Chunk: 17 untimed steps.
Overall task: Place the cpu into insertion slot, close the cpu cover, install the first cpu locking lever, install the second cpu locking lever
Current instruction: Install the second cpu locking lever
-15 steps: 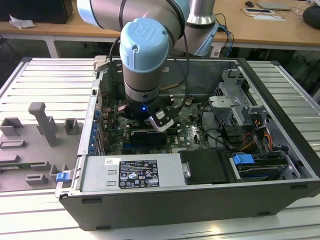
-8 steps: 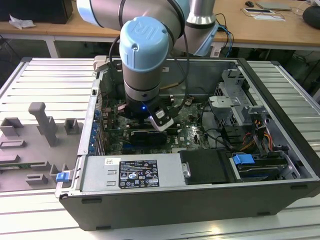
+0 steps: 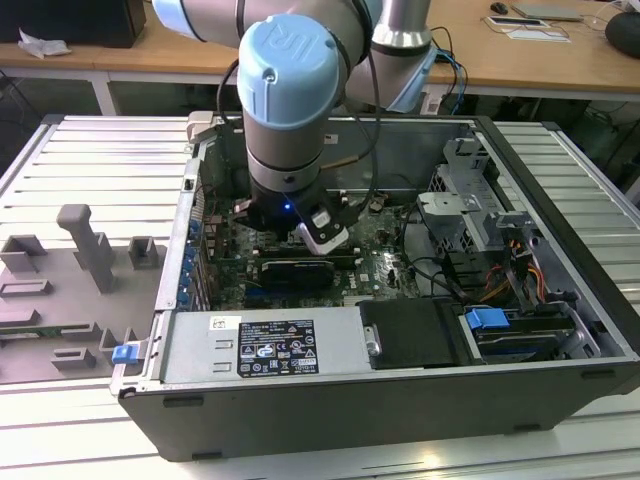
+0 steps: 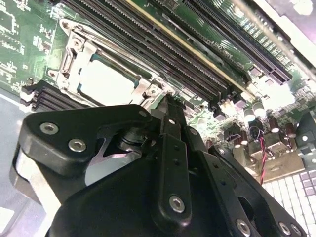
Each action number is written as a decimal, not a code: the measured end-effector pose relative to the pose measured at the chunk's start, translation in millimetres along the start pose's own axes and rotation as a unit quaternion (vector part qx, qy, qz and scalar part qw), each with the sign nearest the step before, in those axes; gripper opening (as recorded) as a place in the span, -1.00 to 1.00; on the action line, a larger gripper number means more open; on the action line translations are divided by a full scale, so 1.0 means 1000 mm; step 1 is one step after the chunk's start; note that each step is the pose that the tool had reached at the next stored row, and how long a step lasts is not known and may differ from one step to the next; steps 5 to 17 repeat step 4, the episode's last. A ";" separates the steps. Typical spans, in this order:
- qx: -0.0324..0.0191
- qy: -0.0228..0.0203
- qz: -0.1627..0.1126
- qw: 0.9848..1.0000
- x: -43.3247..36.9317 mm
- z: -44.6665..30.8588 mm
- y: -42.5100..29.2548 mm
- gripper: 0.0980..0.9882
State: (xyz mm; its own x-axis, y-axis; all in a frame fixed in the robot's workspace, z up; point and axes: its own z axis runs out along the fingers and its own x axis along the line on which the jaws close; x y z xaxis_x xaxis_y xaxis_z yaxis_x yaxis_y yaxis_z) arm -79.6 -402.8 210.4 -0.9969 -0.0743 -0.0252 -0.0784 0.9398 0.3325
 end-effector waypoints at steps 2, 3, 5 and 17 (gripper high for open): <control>0.000 0.000 0.000 1.000 0.0000 -0.0008 0.0003 -0.98; 0.000 0.000 0.000 1.000 0.0000 -0.0009 0.0004 -0.98; 0.000 0.000 0.000 1.000 0.0001 -0.0009 0.0004 -0.98; 0.000 0.000 0.000 1.000 0.0001 -0.0009 0.0004 -0.98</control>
